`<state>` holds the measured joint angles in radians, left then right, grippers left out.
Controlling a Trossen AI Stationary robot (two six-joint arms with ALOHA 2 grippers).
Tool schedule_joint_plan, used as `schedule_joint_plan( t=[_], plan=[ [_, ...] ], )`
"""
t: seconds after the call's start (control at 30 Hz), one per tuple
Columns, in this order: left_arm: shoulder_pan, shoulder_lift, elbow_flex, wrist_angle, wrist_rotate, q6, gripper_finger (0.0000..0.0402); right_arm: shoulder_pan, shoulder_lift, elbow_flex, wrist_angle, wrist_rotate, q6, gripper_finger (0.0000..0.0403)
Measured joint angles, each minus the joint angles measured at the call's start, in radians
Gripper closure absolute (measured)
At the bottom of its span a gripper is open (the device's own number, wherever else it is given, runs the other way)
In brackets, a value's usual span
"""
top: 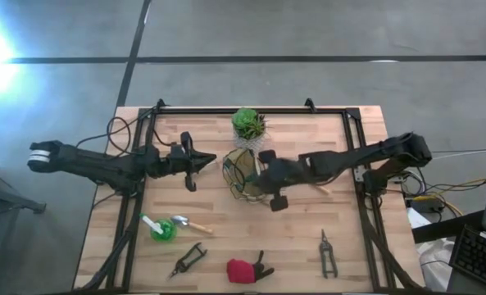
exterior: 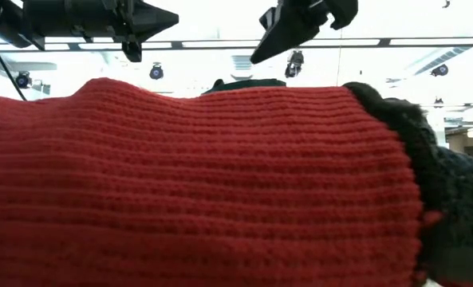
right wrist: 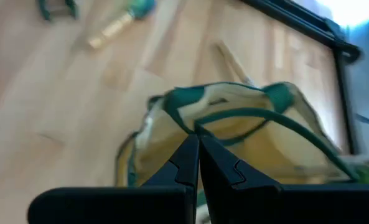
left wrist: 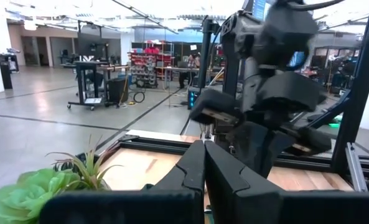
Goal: Pick & Place Garden tools in Gardening bag
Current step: Prepare the gardening bag
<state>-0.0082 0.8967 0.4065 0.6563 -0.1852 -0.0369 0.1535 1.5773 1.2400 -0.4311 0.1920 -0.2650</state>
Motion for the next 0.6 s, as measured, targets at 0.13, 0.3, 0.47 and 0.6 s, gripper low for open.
schedule_joint_plan(
  t=[0.13,0.3,0.47,0.6],
  plan=[
    [0.0,0.0,0.0,-0.003,0.0,-0.018,0.0392,0.038,0.069,0.081,-0.079,0.114,-0.001,0.0395],
    [0.0,0.001,0.0,-0.013,0.0,-0.024,0.0392,0.035,0.15,0.138,-0.133,0.135,0.004,0.0395],
    [0.0,0.0,0.0,-0.016,0.0,-0.024,0.0392,0.037,0.204,0.184,-0.211,0.158,0.026,0.0395],
    [0.002,0.0,0.0,-0.016,0.0,-0.024,0.0392,0.04,0.226,0.209,-0.267,0.171,0.053,0.0395]
  ],
)
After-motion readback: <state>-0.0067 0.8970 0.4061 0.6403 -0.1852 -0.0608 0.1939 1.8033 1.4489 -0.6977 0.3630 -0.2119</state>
